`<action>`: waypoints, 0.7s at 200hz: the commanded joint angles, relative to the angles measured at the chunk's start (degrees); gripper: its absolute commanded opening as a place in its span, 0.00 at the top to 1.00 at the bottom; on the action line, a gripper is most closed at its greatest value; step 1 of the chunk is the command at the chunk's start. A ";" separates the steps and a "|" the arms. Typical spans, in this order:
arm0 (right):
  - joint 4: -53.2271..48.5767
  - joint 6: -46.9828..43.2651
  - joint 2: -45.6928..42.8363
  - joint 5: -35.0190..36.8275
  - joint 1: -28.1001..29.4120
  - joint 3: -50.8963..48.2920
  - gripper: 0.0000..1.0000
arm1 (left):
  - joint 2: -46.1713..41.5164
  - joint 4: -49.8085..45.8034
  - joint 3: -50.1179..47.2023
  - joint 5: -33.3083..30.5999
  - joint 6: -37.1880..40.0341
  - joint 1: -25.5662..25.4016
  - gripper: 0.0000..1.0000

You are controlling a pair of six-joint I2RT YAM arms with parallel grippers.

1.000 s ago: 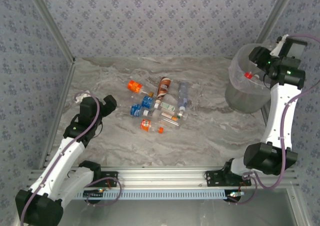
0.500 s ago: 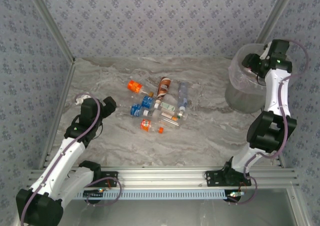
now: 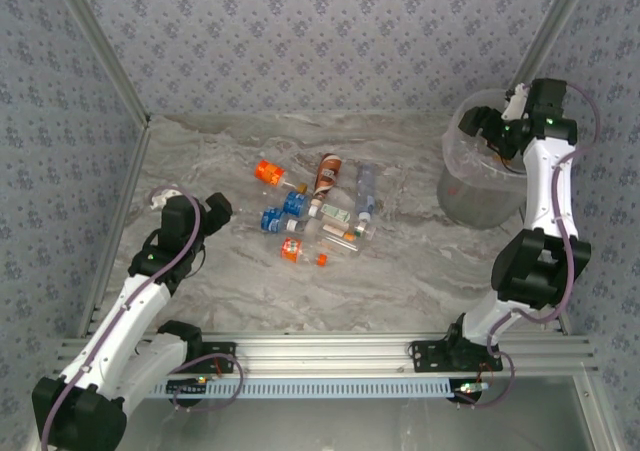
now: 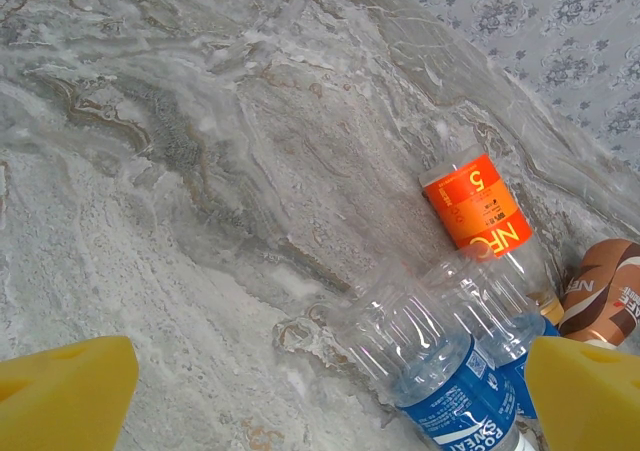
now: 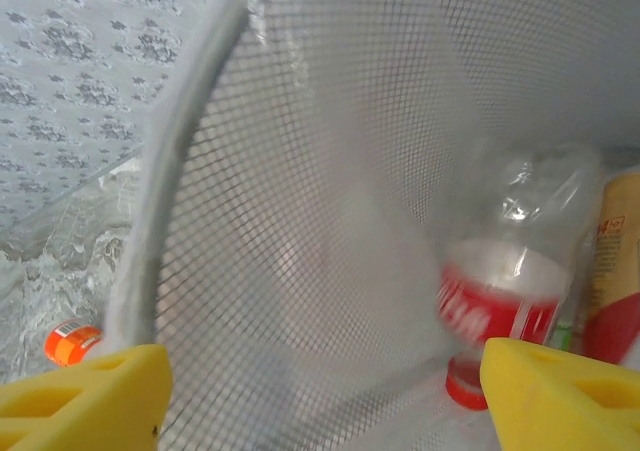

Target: Put the plastic bottles in the bin

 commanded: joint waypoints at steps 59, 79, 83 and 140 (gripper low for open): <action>9.37 -2.82 -20.94 20.12 16.16 -8.80 0.00 | 0.13 0.20 -0.21 -1.74 -0.88 0.32 0.01; 12.22 -3.29 -22.14 23.75 23.11 -13.14 0.00 | 0.65 1.02 -0.15 -1.46 -1.42 0.32 0.00; 12.31 -3.11 -22.08 23.68 24.08 -14.01 0.00 | 0.81 1.22 -0.15 -1.26 -1.43 0.32 0.01; 13.37 -4.34 -9.12 34.44 39.57 -16.39 0.00 | 1.55 2.41 -0.23 0.74 -1.47 0.32 0.01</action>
